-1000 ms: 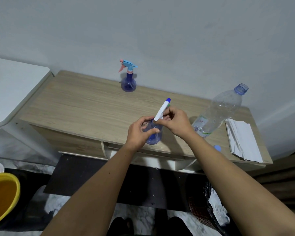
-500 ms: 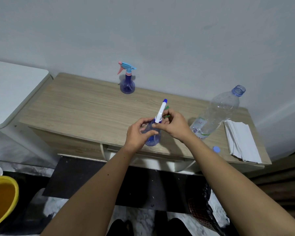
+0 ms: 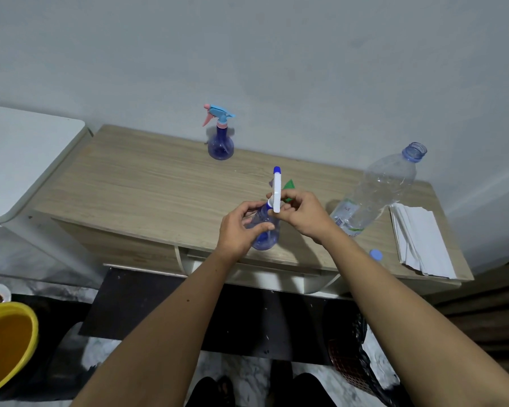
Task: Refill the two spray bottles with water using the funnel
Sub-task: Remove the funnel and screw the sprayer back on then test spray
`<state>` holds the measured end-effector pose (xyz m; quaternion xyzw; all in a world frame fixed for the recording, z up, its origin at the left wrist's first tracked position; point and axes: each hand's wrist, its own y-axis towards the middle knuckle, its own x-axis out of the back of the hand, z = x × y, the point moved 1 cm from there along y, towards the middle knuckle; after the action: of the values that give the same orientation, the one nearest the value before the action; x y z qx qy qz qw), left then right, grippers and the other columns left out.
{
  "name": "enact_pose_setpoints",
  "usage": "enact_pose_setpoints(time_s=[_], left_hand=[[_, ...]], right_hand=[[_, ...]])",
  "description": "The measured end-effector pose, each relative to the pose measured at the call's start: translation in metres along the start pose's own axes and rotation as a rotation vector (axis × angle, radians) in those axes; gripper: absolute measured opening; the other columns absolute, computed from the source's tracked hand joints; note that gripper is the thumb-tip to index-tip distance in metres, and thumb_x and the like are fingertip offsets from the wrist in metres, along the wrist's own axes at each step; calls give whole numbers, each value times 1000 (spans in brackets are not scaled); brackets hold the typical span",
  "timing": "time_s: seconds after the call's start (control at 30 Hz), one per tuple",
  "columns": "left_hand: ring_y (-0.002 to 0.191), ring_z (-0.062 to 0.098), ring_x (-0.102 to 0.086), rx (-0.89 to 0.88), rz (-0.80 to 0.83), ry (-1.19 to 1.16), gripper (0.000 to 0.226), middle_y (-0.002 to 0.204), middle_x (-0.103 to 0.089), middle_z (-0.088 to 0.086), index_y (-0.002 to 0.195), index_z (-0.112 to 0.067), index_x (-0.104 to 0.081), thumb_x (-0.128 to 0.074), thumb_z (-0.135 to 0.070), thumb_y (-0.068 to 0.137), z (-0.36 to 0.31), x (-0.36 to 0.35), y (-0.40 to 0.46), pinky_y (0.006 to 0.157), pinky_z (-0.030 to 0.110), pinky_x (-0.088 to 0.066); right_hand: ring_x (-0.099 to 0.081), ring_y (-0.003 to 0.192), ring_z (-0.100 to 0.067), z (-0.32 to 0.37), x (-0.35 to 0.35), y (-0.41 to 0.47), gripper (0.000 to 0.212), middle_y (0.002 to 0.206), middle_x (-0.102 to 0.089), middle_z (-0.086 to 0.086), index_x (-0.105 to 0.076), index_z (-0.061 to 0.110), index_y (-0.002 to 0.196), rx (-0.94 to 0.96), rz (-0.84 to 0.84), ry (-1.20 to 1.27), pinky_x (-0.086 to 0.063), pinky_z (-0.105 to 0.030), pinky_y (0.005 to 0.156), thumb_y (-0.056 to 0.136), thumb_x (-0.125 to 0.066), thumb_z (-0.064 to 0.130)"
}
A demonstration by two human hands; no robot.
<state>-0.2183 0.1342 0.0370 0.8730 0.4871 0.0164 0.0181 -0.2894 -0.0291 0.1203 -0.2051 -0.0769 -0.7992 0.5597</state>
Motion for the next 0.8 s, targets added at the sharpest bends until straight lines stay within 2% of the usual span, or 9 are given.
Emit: enact_pose_setpoints(time_s=[0.07,0.13,0.23,0.33,0.47,0.57,0.63,0.7,0.8], left_hand=[[117,15,-71,-12,-8,-6,55,119,-77,-2,121,-23,-73,-95,-12,72,1,0,1,100,32,-58],[117,17,-71,-19,-14,-7,53,117,-78,-4,117,-30,-73,-94,-17,70,0,0,1,100,33,-59],[118,17,-71,-24,-13,-6,54,117,-77,-5,115,-33,-72,-96,-14,71,0,-1,1,99,33,-59],[116,15,-71,-27,-19,-6,54,117,-77,-6,115,-34,-72,-96,-14,71,0,-2,0,96,28,-59],[115,13,-71,-31,-2,12,54,119,-76,-2,116,-30,-71,-96,-14,71,1,0,2,96,30,-60],[112,9,-72,-30,0,17,55,119,-76,0,116,-29,-71,-96,-17,68,0,-1,3,93,26,-60],[113,10,-71,-37,-14,12,53,117,-76,-2,114,-33,-71,-93,-21,67,1,-2,3,91,23,-58],[114,12,-70,-52,-24,16,52,116,-76,-6,112,-38,-70,-93,-22,68,1,-3,3,91,21,-57],[114,12,-69,-63,-27,16,52,114,-76,-10,111,-40,-69,-92,-21,69,3,-3,3,91,22,-57]], right_hand=[[-48,53,-3,1,-2,3,28,62,-62,5,-76,11,95,-30,-86,-63,-47,-26,66,73,-94,12],[-52,53,-3,1,-3,3,35,60,-60,11,-71,14,88,-42,-151,-97,-48,-26,64,67,-99,20],[-55,56,-8,-6,2,-3,40,60,-62,9,-71,14,106,-49,-101,-42,-50,-30,68,73,-94,15],[-49,58,-9,-11,4,-9,40,53,-52,14,-71,11,125,-29,-36,11,-47,-30,76,88,-81,4],[-50,55,1,-12,0,-10,40,52,-53,16,-70,8,129,-24,-39,56,-48,-22,75,90,-77,0],[-58,62,-1,-11,-2,-12,40,67,-66,3,-71,9,130,8,-18,78,-54,-26,82,91,-76,-1],[-56,56,3,-11,-3,-11,37,63,-65,8,-70,2,127,13,-29,66,-51,-18,72,91,-74,-4],[-48,46,2,-9,-5,-10,34,50,-55,17,-69,-4,124,17,-47,45,-43,-11,59,91,-73,-7],[-45,41,2,-7,-8,-9,31,44,-50,18,-69,-6,119,15,-83,25,-39,-8,54,89,-74,-9]])
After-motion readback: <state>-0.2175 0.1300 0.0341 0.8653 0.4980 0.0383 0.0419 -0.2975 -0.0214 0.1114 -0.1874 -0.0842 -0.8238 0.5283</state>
